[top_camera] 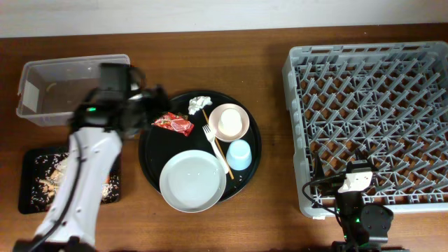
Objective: Sort waste into correct bins and load items into the dishwasher rack
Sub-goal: 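Grasp the red snack wrapper with the left gripper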
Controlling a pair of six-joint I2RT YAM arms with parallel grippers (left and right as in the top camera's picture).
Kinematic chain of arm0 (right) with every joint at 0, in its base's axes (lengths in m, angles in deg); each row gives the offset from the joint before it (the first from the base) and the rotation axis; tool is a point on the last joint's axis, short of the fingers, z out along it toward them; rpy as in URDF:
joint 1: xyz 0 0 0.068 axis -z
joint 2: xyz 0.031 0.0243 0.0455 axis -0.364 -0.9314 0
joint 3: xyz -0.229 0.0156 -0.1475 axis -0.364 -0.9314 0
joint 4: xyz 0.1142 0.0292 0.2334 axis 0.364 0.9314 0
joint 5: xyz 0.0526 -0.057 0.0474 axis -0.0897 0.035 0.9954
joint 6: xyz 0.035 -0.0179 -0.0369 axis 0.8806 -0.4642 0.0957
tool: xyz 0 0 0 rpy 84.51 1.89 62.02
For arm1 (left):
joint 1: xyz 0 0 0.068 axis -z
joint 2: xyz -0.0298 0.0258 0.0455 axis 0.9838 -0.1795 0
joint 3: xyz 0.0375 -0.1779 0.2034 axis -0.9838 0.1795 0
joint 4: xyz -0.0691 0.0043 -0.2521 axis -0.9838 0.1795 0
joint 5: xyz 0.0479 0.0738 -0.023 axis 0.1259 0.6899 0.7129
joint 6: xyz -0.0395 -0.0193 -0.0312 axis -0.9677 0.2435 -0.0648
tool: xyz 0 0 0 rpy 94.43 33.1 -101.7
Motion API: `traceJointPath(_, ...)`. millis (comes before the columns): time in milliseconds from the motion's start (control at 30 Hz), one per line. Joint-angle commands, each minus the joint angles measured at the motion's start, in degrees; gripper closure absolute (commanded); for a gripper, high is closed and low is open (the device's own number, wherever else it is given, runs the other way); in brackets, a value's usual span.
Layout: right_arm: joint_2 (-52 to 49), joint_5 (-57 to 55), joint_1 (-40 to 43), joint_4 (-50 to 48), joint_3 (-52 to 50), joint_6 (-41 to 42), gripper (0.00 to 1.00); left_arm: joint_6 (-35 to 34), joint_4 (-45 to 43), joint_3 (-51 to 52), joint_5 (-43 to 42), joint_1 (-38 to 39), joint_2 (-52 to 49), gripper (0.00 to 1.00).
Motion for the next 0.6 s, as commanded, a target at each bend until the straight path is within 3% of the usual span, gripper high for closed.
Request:
traceJointPath(0, 0.44, 0.33, 0.33, 0.2, -0.35, 0.09, 0.01, 1.73, 1.18, -5.16, -0.31, 3.26, -6.4, 0.04)
traceJointPath(233, 0.44, 0.33, 0.33, 0.2, -0.35, 0.07, 0.01, 3.32, 9.94, -17.4, 1.01, 3.32, -18.34, 0.04)
traceJointPath(433, 0.44, 0.33, 0.33, 0.22, -0.35, 0.09, 0.01, -4.59, 9.84, -17.68, 5.03, 3.32, -24.17, 0.05)
traceJointPath(567, 0.44, 0.33, 0.33, 0.22, -0.35, 0.09, 0.01, -7.82, 9.29, -17.68, 8.02, 3.43, -27.96, 0.17)
